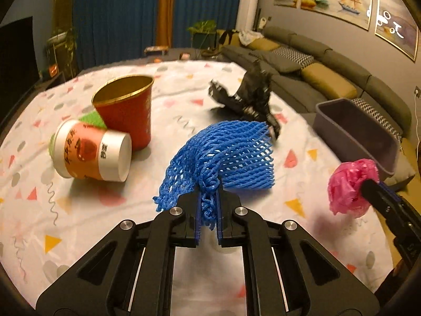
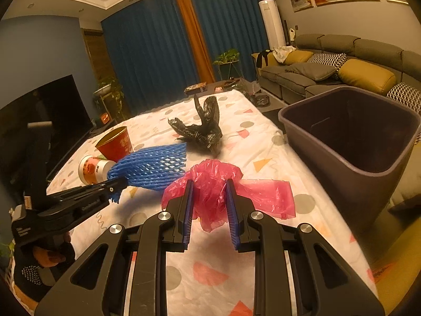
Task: Collect trash
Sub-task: 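Carry the pink bag and blue net over the grey bin with both grippers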
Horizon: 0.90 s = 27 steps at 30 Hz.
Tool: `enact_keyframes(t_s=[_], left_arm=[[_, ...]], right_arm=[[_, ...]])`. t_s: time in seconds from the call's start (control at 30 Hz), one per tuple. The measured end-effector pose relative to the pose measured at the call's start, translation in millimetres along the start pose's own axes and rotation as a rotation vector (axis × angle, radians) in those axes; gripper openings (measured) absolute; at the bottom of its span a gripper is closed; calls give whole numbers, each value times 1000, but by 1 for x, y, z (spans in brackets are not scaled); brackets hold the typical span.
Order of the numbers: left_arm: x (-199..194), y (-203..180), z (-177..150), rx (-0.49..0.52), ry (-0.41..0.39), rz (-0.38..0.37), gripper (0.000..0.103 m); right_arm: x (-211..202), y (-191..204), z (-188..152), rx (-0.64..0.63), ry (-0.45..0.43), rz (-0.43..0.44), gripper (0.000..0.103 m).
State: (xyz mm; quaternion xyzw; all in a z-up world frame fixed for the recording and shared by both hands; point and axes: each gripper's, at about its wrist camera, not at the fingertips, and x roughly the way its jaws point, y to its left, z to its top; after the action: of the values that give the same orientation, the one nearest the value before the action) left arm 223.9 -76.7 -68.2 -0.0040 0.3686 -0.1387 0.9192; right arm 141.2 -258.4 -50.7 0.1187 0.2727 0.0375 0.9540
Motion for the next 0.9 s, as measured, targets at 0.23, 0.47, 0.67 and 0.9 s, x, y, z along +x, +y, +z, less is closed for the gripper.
enact_keyframes(t_s=[0.23,0.47,0.67,0.9], left_arm=[[-22,-31,5,38,-51,-28,8],[-34,-59,10,82,-80,-57,8],[-40,-84,14,112,-99,-76,8],[-42,-116,21,151,-115,-110,8]], right_arm=[[-21,-9,8,-7,-47,-19,24],[-39,-23,16,-10,-93,-51,24],[-54,-43,24,1,-133,-87,24],[-67,-67,32,15,-172,-142,24]])
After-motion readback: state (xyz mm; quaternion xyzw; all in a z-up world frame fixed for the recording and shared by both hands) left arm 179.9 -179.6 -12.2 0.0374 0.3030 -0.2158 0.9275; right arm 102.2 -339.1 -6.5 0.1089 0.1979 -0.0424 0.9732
